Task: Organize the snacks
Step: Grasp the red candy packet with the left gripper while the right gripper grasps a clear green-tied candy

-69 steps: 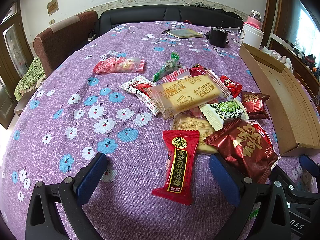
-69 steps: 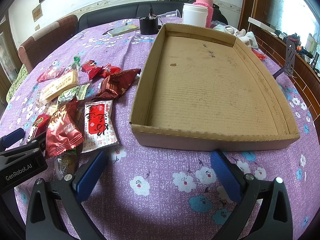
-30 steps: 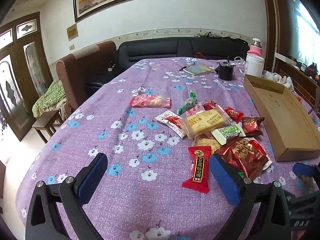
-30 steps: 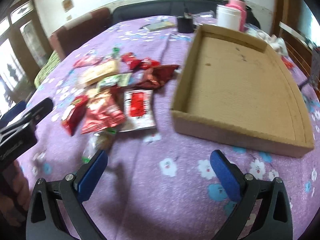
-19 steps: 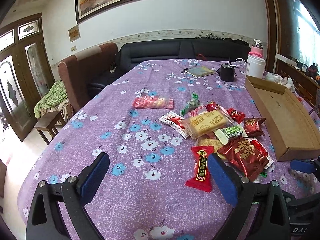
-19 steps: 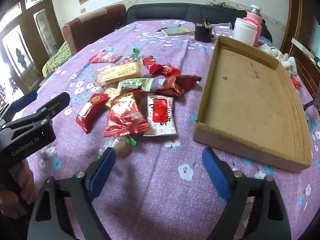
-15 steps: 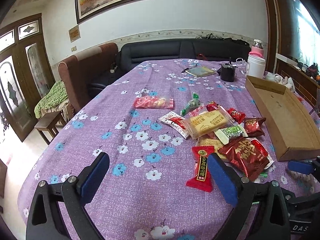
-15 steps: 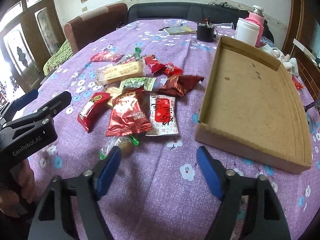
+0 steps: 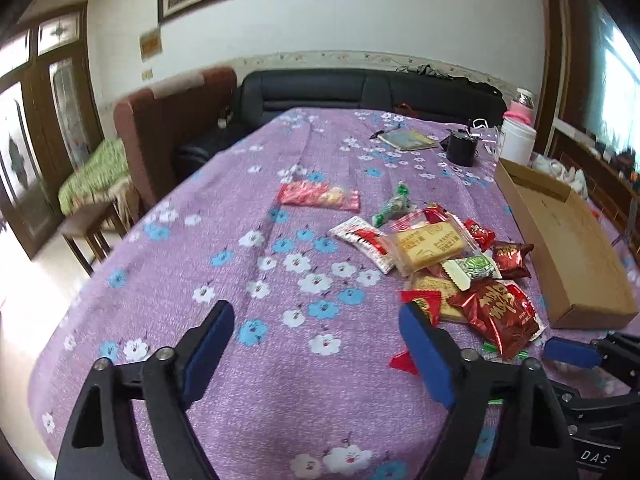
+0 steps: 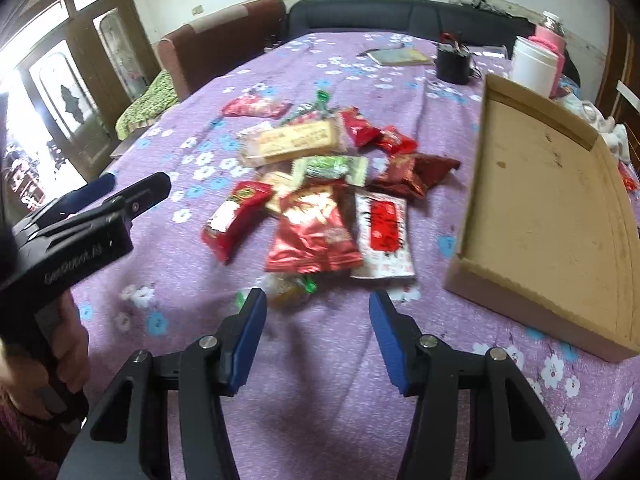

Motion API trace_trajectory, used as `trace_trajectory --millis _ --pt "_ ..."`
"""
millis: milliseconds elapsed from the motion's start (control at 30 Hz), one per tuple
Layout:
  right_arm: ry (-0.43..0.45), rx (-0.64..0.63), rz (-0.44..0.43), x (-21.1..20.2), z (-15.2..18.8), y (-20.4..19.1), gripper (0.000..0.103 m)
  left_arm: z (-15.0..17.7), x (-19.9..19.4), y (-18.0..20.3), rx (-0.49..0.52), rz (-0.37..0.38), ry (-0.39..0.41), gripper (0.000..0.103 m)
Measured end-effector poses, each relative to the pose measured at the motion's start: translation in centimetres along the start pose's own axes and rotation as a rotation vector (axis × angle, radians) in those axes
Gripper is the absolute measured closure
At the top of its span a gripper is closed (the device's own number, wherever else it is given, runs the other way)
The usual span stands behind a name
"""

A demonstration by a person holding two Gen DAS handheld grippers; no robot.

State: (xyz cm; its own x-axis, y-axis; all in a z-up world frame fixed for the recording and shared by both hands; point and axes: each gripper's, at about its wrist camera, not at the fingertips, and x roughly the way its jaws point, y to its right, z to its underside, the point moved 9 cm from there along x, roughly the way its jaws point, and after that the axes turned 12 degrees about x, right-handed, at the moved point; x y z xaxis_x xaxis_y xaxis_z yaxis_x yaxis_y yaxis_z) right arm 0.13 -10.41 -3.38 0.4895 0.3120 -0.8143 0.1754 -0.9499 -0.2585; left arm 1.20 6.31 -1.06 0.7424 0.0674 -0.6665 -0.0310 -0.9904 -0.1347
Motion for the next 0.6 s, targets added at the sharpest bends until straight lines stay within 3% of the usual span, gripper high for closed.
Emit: trace_trajectory --millis 100,233,433,467,533,600 --pt "0.003 -0.009 -0.013 -0.3 0.0 -0.6 0.05 0.4 0.2 -1.4 -0.042 0.033 -0.022 0.025" --pt "-0.01 -0.029 0.025 0.5 0.1 -0.7 0.049 0.6 0.3 -2.0 -0.075 0.083 -0.04 0.025" --pt "-0.05 -0.012 0.022 2.8 0.0 -1.2 0.049 0.3 0.3 -0.7 -0.052 0.133 -0.036 0.027" --pt "-0.042 -0.016 0.03 3.1 -0.1 -1.3 0.054 0.2 0.4 -0.3 -0.046 0.142 -0.039 0.029" --pt "-0.028 -0.034 0.025 3.1 0.0 -1.8 0.073 0.0 0.9 0.6 -0.025 0.158 -0.052 0.038" --pt "-0.014 -0.052 0.026 2.6 0.1 -2.0 0.074 -0.1 1.4 1.5 -0.008 0.181 -0.074 0.043"
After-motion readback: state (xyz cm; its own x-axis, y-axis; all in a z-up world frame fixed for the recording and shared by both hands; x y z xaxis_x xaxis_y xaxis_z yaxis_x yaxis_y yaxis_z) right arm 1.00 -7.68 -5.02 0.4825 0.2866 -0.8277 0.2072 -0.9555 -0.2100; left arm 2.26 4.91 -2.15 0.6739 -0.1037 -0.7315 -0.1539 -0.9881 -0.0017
